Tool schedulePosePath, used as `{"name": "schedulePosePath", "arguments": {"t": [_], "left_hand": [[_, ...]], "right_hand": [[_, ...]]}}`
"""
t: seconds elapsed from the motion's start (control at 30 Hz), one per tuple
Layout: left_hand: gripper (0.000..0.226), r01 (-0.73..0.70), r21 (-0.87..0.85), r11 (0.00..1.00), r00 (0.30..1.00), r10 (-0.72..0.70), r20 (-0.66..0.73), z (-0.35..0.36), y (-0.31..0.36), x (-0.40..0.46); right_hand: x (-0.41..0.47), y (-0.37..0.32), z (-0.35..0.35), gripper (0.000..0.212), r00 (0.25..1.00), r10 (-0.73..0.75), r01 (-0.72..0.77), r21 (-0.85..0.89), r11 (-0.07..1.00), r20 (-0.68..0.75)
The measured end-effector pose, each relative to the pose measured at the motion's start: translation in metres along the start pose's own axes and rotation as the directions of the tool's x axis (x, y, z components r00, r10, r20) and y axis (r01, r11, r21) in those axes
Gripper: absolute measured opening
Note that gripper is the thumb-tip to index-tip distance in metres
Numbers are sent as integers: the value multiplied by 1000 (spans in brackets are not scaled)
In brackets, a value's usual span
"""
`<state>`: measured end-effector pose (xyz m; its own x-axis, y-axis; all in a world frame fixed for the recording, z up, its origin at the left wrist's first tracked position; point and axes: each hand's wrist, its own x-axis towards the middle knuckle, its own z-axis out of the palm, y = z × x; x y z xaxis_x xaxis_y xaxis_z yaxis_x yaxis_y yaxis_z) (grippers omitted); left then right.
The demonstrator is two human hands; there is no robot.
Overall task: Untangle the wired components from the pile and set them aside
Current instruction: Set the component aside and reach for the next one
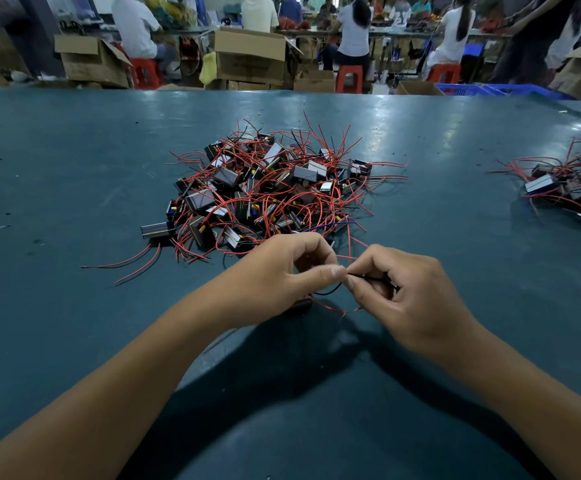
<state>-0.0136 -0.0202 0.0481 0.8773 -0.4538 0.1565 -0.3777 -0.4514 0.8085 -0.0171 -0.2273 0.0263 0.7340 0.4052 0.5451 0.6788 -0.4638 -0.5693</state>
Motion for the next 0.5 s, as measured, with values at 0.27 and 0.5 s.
{"name": "schedulePosePath", "arguments": {"t": [0.27, 0.5], "left_hand": [[41, -54, 579, 814, 977, -75, 197, -22, -24, 0], [27, 0, 608, 794, 972, -143, 186, -31, -31, 1]], "right_hand": [[6, 26, -50, 62, 828, 114, 7, -214, 977, 549], [10, 37, -57, 17, 833, 128, 119, -399, 909, 538]]}}
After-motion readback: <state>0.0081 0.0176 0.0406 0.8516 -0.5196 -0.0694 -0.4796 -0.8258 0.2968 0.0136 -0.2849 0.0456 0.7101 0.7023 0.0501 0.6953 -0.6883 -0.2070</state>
